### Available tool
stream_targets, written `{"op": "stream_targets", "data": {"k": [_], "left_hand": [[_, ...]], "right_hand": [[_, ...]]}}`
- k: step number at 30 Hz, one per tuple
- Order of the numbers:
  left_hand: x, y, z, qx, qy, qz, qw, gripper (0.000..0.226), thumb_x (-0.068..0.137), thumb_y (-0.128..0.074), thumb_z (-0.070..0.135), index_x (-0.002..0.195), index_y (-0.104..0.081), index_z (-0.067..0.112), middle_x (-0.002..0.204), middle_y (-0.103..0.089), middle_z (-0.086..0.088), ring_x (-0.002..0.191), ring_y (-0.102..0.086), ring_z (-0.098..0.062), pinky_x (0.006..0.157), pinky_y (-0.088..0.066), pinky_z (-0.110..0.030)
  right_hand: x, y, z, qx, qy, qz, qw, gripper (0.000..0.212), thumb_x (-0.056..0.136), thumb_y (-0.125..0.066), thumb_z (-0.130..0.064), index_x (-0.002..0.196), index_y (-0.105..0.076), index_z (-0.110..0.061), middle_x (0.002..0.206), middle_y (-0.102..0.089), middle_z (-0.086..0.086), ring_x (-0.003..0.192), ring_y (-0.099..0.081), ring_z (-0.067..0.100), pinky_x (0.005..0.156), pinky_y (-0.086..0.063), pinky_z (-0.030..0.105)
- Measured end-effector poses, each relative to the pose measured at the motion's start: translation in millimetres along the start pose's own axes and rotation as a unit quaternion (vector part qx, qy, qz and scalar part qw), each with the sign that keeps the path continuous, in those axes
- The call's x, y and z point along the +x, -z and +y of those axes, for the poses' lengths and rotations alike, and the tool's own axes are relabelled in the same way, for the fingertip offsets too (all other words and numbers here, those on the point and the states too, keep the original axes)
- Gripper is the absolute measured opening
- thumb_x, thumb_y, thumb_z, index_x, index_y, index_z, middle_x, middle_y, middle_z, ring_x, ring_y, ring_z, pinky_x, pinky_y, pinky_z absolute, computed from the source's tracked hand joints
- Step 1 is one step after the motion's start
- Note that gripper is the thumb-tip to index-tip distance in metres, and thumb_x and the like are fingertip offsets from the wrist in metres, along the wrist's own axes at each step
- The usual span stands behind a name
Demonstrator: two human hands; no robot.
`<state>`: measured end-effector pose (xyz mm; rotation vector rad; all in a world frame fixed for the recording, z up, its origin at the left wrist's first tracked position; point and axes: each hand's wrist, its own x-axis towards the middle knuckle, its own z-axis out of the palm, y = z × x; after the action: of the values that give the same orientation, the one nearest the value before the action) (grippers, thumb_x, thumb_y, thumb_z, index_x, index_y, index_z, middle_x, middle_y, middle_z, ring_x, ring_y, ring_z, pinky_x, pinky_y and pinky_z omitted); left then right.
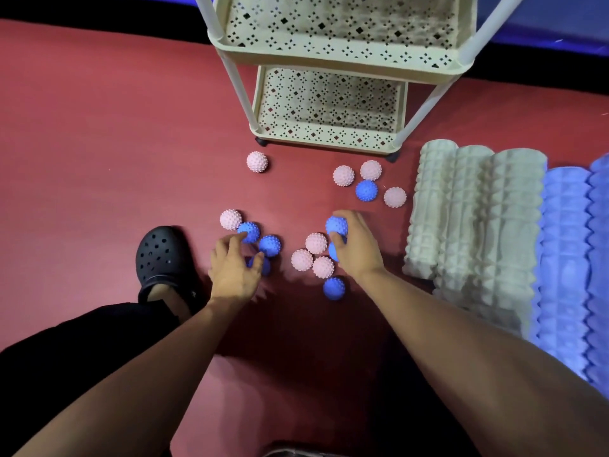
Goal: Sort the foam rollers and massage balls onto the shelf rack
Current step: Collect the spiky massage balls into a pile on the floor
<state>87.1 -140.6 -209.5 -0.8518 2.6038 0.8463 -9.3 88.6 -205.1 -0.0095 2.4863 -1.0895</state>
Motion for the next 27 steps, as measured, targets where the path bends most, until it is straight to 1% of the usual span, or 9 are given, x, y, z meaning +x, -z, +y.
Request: {"op": "stream_targets", "data": {"k": [5, 8, 12, 14, 16, 19, 22, 24, 27], "left_hand": [[-2, 0, -32, -0.03, 0.052, -0.052, 0.997, 0.062, 0.083, -0.079, 0.03, 0.137, -0.052, 0.017, 0.14, -0.043, -0.013, 0.127, -0.044, -0.039, 0.112, -0.032, -0.044], [-2, -2, -37, -0.056, 0.058, -0.085, 0.993, 0.054, 0.08, -0.083, 0.028, 0.128, -0.06, 0.021, 0.135, -0.046, -0.01, 0.124, -0.047, -0.035, 0.112, -0.034, -0.04], [3, -5, -30, -0.065, 0.024, -0.099, 0.993, 0.05, 0.079, -0.083, 0.03, 0.125, -0.062, 0.027, 0.128, -0.043, -0.004, 0.122, -0.045, -0.029, 0.112, -0.032, -0.037], [5, -11, -28, -0.065, 0.01, -0.115, 0.991, 0.052, 0.077, -0.085, 0.029, 0.123, -0.062, 0.026, 0.125, -0.04, -0.002, 0.122, -0.044, -0.028, 0.112, -0.033, -0.035], [4, -17, -26, -0.045, 0.007, -0.126, 0.991, 0.052, 0.076, -0.084, 0.03, 0.123, -0.063, 0.025, 0.127, -0.039, -0.003, 0.122, -0.041, -0.029, 0.112, -0.034, -0.036], [1, -21, -22, -0.029, 0.014, -0.13, 0.991, 0.051, 0.08, -0.081, 0.037, 0.125, -0.06, 0.026, 0.127, -0.04, -0.004, 0.12, -0.037, -0.029, 0.11, -0.034, -0.039], [-3, -27, -16, -0.065, 0.032, -0.153, 0.986, 0.049, 0.08, -0.079, 0.045, 0.123, -0.059, 0.03, 0.124, -0.043, -0.001, 0.119, -0.041, -0.026, 0.11, -0.036, -0.037], [-7, -35, -5, -0.13, 0.081, -0.16, 0.975, 0.046, 0.079, -0.08, 0.048, 0.117, -0.059, 0.031, 0.121, -0.044, 0.0, 0.114, -0.05, -0.026, 0.099, -0.052, -0.044], [-12, -47, 20, -0.262, 0.205, -0.16, 0.929, 0.055, 0.083, -0.077, 0.046, 0.124, -0.053, 0.02, 0.126, -0.044, -0.006, 0.101, -0.06, -0.026, 0.061, -0.063, -0.046]], "right_hand": [[31, -7, -1, -0.084, -0.036, -0.036, 0.995, 0.039, 0.094, -0.058, -0.011, 0.131, -0.055, -0.022, 0.136, -0.052, -0.003, 0.115, -0.058, 0.028, 0.096, -0.047, 0.04], [32, -12, 9, -0.078, -0.055, -0.043, 0.995, 0.041, 0.092, -0.058, -0.009, 0.131, -0.056, -0.022, 0.137, -0.05, -0.002, 0.117, -0.057, 0.027, 0.098, -0.045, 0.038], [30, -9, 16, -0.032, -0.043, -0.056, 0.997, 0.045, 0.093, -0.059, -0.01, 0.135, -0.054, -0.026, 0.135, -0.049, -0.005, 0.115, -0.059, 0.024, 0.091, -0.055, 0.051], [28, -5, 20, -0.03, -0.031, -0.038, 0.998, 0.045, 0.094, -0.057, -0.011, 0.136, -0.053, -0.026, 0.136, -0.049, -0.005, 0.116, -0.059, 0.023, 0.094, -0.053, 0.051], [24, 2, 23, -0.051, -0.016, 0.006, 0.999, 0.04, 0.097, -0.052, -0.012, 0.135, -0.054, -0.024, 0.136, -0.052, -0.004, 0.116, -0.059, 0.022, 0.101, -0.048, 0.044], [17, 13, 29, -0.079, -0.008, 0.078, 0.994, 0.034, 0.097, -0.049, -0.012, 0.127, -0.061, -0.022, 0.13, -0.057, -0.002, 0.116, -0.057, 0.021, 0.098, -0.047, 0.038], [9, 18, 44, -0.129, -0.054, 0.089, 0.986, 0.027, 0.094, -0.056, -0.02, 0.119, -0.065, -0.02, 0.122, -0.062, 0.002, 0.116, -0.056, 0.028, 0.1, -0.044, 0.039], [3, 18, 52, -0.137, -0.126, 0.053, 0.981, 0.029, 0.092, -0.062, -0.032, 0.119, -0.066, -0.022, 0.121, -0.064, 0.002, 0.116, -0.057, 0.028, 0.1, -0.045, 0.036], [-4, 7, 58, -0.042, -0.19, -0.016, 0.981, 0.031, 0.088, -0.071, -0.03, 0.116, -0.066, -0.017, 0.112, -0.07, 0.005, 0.106, -0.065, 0.026, 0.091, -0.046, 0.027]]}}
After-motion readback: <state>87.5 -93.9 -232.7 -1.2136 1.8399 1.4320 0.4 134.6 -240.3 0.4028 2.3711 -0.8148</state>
